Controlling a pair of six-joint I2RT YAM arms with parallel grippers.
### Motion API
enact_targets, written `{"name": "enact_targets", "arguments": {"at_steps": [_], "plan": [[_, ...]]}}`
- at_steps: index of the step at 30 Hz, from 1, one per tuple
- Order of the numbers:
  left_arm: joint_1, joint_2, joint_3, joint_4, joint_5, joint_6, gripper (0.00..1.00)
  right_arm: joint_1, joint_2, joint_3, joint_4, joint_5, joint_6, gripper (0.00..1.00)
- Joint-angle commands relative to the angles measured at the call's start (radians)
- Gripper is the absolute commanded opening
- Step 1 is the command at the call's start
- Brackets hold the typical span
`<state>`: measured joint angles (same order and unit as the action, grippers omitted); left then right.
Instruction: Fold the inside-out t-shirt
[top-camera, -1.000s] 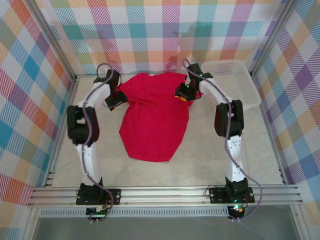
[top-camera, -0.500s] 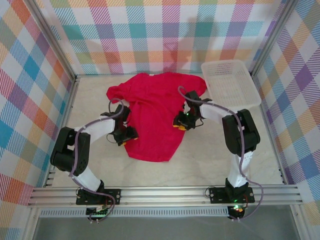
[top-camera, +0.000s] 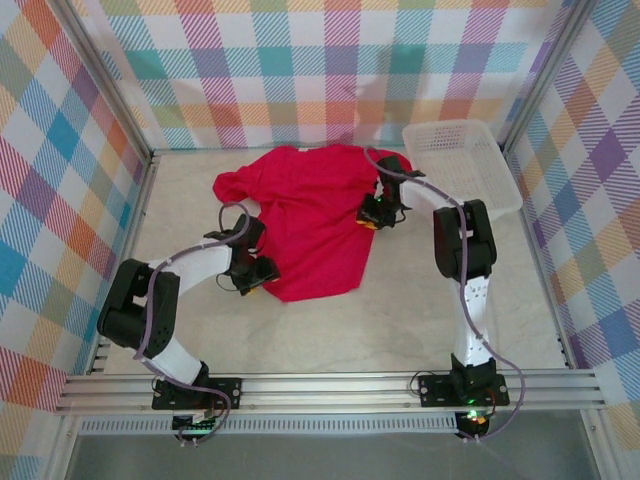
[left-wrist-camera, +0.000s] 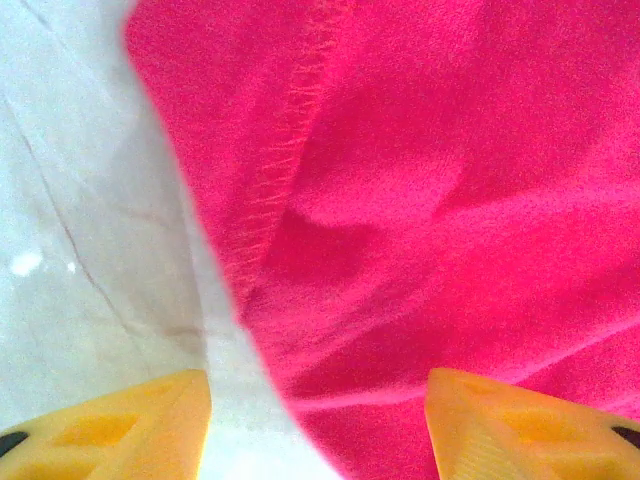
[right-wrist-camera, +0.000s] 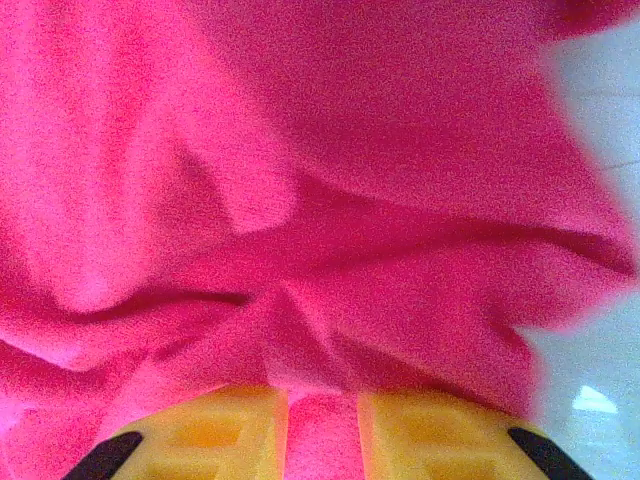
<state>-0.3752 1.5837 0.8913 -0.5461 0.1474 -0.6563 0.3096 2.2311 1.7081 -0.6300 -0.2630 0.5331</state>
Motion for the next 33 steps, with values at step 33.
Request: {"name": "enact_targets", "arguments": {"at_steps": [33], "plan": [[-0.039, -0.295, -0.081, -0.037, -0.073, 0.037, 0.57, 0.333, -0.432, -0.618, 0.042, 0.215, 0.102, 0.11]]}}
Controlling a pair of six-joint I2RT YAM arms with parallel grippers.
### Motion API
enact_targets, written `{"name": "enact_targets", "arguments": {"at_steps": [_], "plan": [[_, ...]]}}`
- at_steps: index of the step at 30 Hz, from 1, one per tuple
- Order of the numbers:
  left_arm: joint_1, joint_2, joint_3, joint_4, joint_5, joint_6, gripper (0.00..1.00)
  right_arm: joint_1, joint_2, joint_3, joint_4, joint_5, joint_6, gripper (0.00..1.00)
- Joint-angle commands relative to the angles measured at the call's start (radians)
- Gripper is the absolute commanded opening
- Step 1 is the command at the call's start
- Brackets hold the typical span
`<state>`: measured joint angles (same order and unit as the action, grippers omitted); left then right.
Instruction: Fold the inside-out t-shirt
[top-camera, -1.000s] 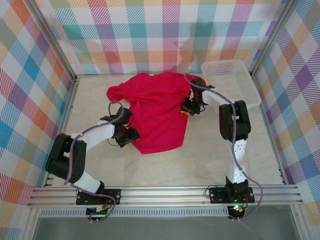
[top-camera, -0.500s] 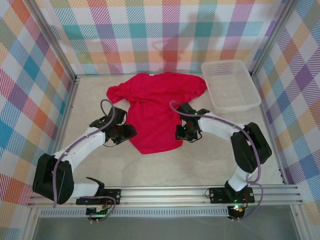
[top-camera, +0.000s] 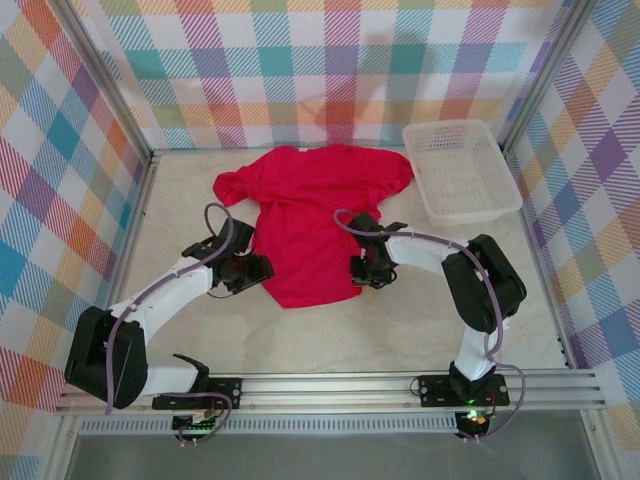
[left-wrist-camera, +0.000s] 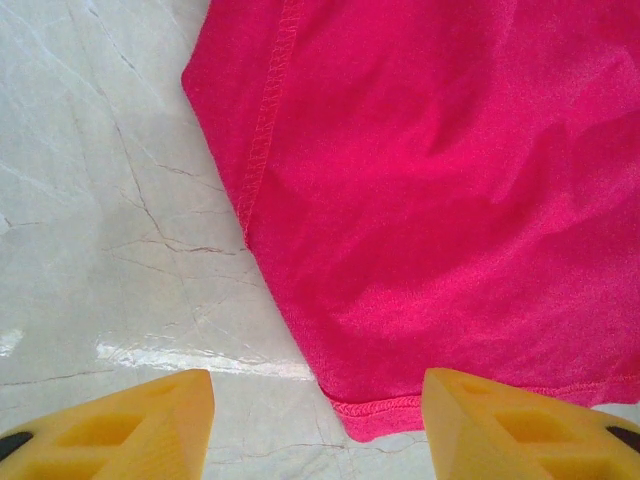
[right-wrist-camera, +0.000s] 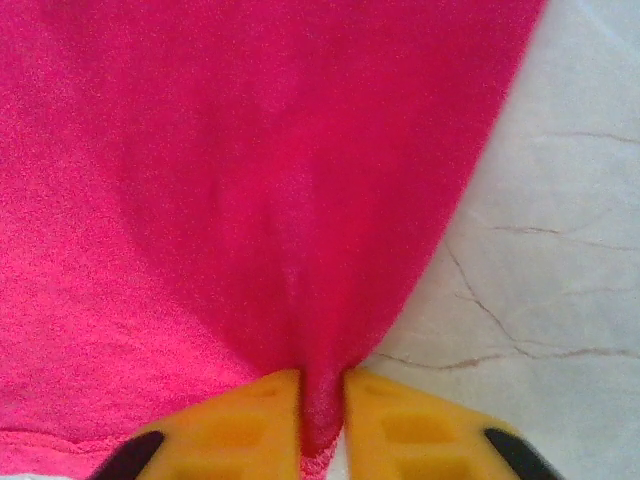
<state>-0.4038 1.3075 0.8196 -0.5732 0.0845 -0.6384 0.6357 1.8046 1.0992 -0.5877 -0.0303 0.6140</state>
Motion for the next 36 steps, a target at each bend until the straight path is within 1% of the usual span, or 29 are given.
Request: {"name": "enact_targets", "arguments": {"at_steps": [1, 3, 5, 8, 10, 11, 14, 16, 20, 22, 25, 29, 33, 35, 36], "plan": [[-0.014, -0.023, -0.01, -0.003, -0.006, 0.029, 0.57, 0.007, -0.018, -0.005, -0.009, -0.017, 0.02, 0.06], [-0.029, -0.033, -0.013, 0.023, 0.007, 0.06, 0.58, 0.007, -0.05, 0.011, -0.038, -0.015, 0.017, 0.01], [-0.068, -0.049, -0.012, 0.064, 0.001, 0.103, 0.59, 0.007, -0.086, 0.039, -0.072, -0.018, 0.011, 0.0], [-0.167, -0.085, -0.021, 0.166, -0.012, 0.204, 0.61, 0.007, -0.149, 0.082, -0.106, -0.045, 0.008, 0.0], [-0.243, -0.113, -0.057, 0.283, -0.008, 0.276, 0.6, 0.005, -0.188, 0.106, -0.113, -0.075, 0.015, 0.0], [-0.271, -0.127, -0.079, 0.369, -0.002, 0.307, 0.6, 0.005, -0.202, 0.117, -0.115, -0.086, 0.019, 0.0], [-0.35, -0.173, -0.17, 0.566, -0.001, 0.388, 0.67, 0.003, -0.236, 0.149, -0.124, -0.107, 0.032, 0.0], [-0.391, -0.189, -0.211, 0.658, -0.008, 0.44, 0.69, 0.0, -0.247, 0.165, -0.13, -0.116, 0.037, 0.0], [-0.493, -0.156, -0.247, 0.77, -0.114, 0.552, 0.71, -0.004, -0.254, 0.183, -0.13, -0.148, 0.053, 0.0], [-0.532, -0.104, -0.243, 0.8, -0.182, 0.596, 0.71, -0.008, -0.258, 0.185, -0.127, -0.162, 0.063, 0.0], [-0.567, -0.021, -0.242, 0.873, -0.304, 0.637, 0.71, -0.013, -0.274, 0.191, -0.126, -0.174, 0.072, 0.0], [-0.575, 0.078, -0.224, 0.955, -0.426, 0.655, 0.72, -0.026, -0.291, 0.203, -0.138, -0.179, 0.073, 0.0], [-0.575, 0.155, -0.193, 0.981, -0.53, 0.683, 0.7, -0.039, -0.317, 0.215, -0.155, -0.175, 0.069, 0.0], [-0.572, 0.179, -0.186, 0.986, -0.581, 0.69, 0.67, -0.047, -0.333, 0.223, -0.164, -0.172, 0.066, 0.0], [-0.565, 0.185, -0.185, 0.984, -0.599, 0.693, 0.64, -0.052, -0.343, 0.226, -0.17, -0.169, 0.063, 0.0]]}}
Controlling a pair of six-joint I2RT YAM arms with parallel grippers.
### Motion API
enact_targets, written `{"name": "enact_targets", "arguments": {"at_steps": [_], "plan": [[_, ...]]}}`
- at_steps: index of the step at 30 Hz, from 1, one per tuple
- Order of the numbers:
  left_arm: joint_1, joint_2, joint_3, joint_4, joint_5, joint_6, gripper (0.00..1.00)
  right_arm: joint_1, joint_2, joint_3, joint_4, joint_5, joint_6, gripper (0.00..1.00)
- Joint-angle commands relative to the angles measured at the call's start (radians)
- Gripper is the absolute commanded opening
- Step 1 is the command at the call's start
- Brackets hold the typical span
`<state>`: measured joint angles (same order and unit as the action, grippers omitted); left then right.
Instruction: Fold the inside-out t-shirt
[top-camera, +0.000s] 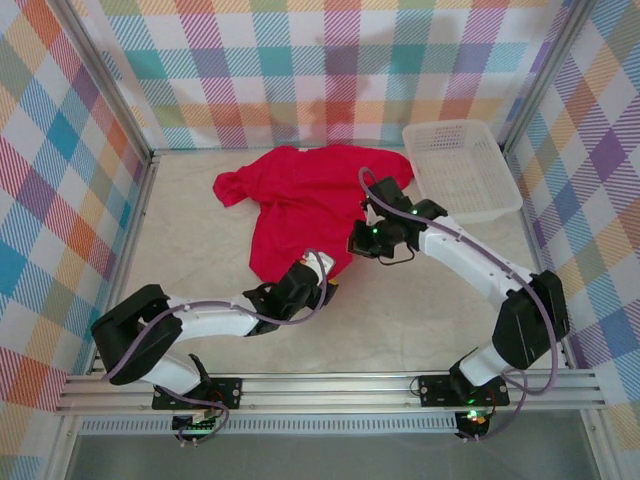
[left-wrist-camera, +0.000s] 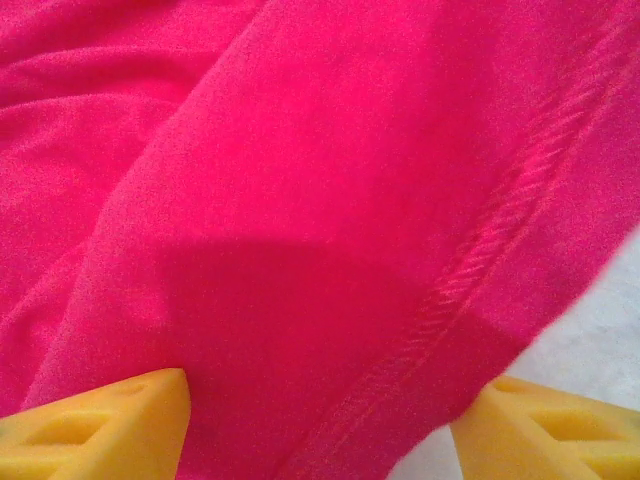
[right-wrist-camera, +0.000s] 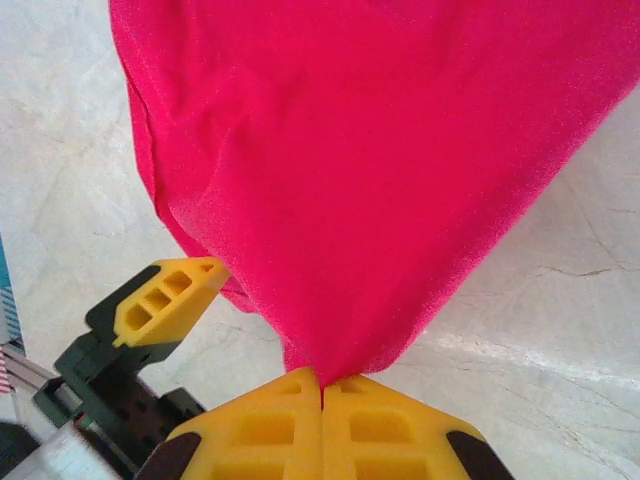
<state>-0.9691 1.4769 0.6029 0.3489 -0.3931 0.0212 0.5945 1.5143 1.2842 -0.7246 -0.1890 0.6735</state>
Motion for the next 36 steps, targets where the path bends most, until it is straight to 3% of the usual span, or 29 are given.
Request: {"name": "enact_targets", "arguments": {"at_steps": [1, 6, 11, 16, 19, 23, 30, 36], "plan": [[0.008, 0.015, 0.031, 0.058, -0.143, 0.033, 0.6, -0.016, -0.062, 0.046, -0.04, -0.005, -0.001, 0.0], [0.076, -0.065, 0.013, -0.004, -0.208, 0.004, 0.51, -0.05, -0.092, 0.055, -0.082, 0.017, -0.025, 0.0], [0.138, -0.178, -0.008, -0.089, -0.193, -0.039, 0.39, -0.068, -0.077, 0.071, -0.116, 0.025, -0.05, 0.0], [0.196, -0.228, -0.02, -0.162, -0.199, -0.112, 0.0, -0.074, -0.072, 0.071, -0.11, 0.022, -0.054, 0.0], [0.222, -0.252, -0.003, -0.237, -0.22, -0.197, 0.0, -0.082, -0.072, 0.074, -0.113, 0.022, -0.061, 0.0], [0.233, -0.275, 0.073, -0.381, -0.153, -0.23, 0.0, -0.09, -0.078, 0.087, -0.122, 0.023, -0.085, 0.0], [0.234, -0.402, 0.405, -0.817, -0.057, -0.239, 0.0, -0.104, -0.157, 0.23, -0.292, 0.132, -0.167, 0.0], [0.233, -0.444, 0.561, -0.925, -0.026, -0.244, 0.0, -0.136, -0.221, 0.268, -0.331, 0.181, -0.192, 0.0]]}}
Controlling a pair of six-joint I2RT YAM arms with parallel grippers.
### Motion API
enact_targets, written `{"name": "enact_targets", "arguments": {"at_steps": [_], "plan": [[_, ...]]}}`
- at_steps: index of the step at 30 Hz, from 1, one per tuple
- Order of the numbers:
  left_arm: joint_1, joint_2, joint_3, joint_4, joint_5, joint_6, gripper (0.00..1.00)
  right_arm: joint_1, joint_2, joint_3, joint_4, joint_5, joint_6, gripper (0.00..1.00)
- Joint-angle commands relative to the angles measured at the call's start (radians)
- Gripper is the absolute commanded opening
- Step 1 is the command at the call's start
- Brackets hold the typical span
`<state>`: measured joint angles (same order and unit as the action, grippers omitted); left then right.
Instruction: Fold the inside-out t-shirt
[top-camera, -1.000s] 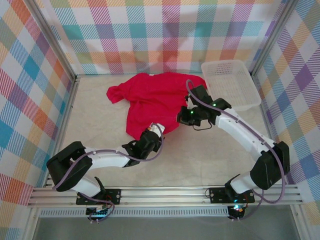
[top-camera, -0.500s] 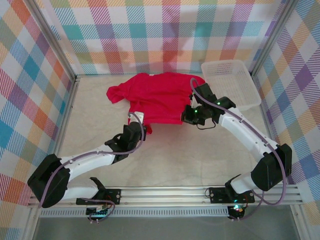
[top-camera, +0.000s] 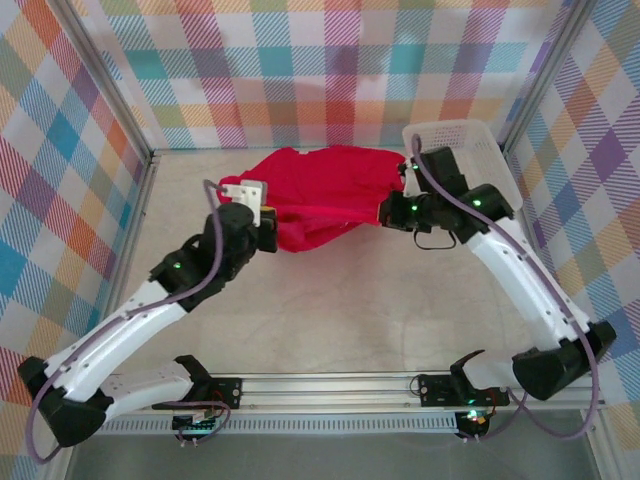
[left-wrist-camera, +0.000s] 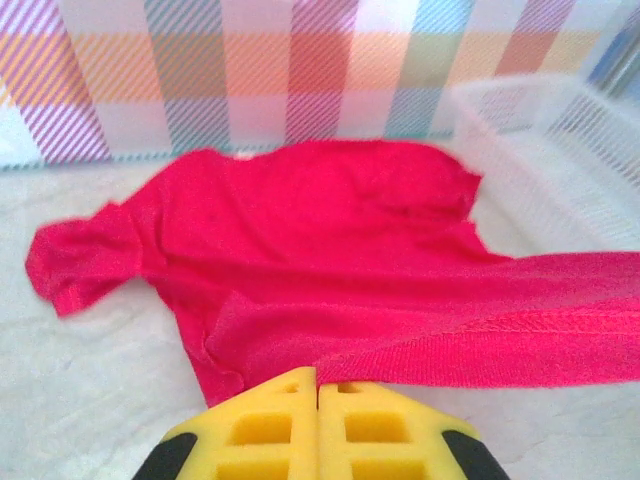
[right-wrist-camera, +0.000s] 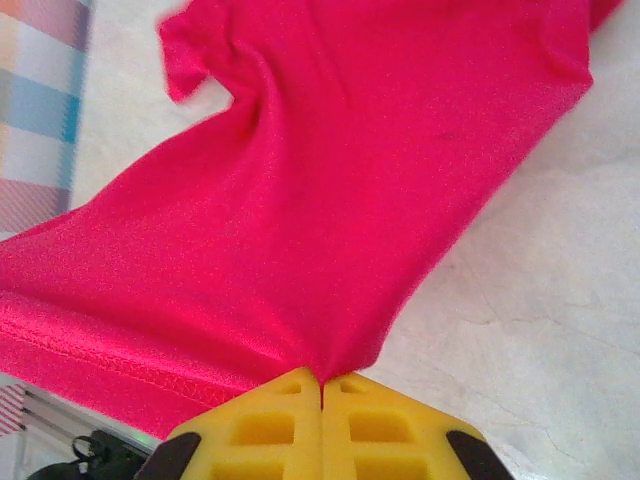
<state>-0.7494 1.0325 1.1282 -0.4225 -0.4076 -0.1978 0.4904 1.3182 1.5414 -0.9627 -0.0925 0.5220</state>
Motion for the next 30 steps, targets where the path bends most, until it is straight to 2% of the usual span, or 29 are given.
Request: {"name": "enact_targets", "arguments": {"at_steps": [1, 5, 8, 9, 11, 15, 19, 23, 26, 30], "plan": [[0.013, 0.01, 0.042, -0.15, 0.015, -0.032, 0.0, -0.045, -0.021, -0.003, -0.085, 0.089, -0.042, 0.0], [0.014, 0.091, 0.038, -0.097, 0.053, -0.036, 0.0, -0.113, 0.048, -0.075, 0.017, 0.086, -0.05, 0.0], [0.034, 0.201, 0.053, -0.061, 0.047, -0.039, 0.0, -0.17, 0.182, -0.062, 0.101, 0.094, -0.042, 0.0], [0.05, 0.246, 0.07, -0.063, 0.072, -0.05, 0.0, -0.188, 0.237, -0.039, 0.115, 0.098, -0.032, 0.07], [0.074, 0.328, 0.108, -0.081, 0.121, -0.079, 0.0, -0.204, 0.332, 0.011, 0.125, 0.086, -0.014, 0.12], [0.101, 0.439, 0.178, -0.121, 0.178, -0.133, 0.0, -0.196, 0.413, 0.024, 0.128, -0.05, 0.022, 0.28], [0.128, 0.476, 0.201, -0.139, 0.213, -0.176, 0.0, -0.12, 0.337, -0.166, 0.237, -0.115, 0.086, 0.33], [0.149, 0.489, 0.209, -0.15, 0.228, -0.189, 0.0, 0.035, 0.296, -0.334, 0.405, -0.175, 0.178, 0.4], [0.156, 0.494, 0.215, -0.158, 0.228, -0.191, 0.0, 0.132, 0.358, -0.343, 0.463, -0.148, 0.201, 0.44], [0.168, 0.494, 0.223, -0.177, 0.23, -0.196, 0.0, 0.171, 0.498, -0.288, 0.478, -0.127, 0.209, 0.46]]}}
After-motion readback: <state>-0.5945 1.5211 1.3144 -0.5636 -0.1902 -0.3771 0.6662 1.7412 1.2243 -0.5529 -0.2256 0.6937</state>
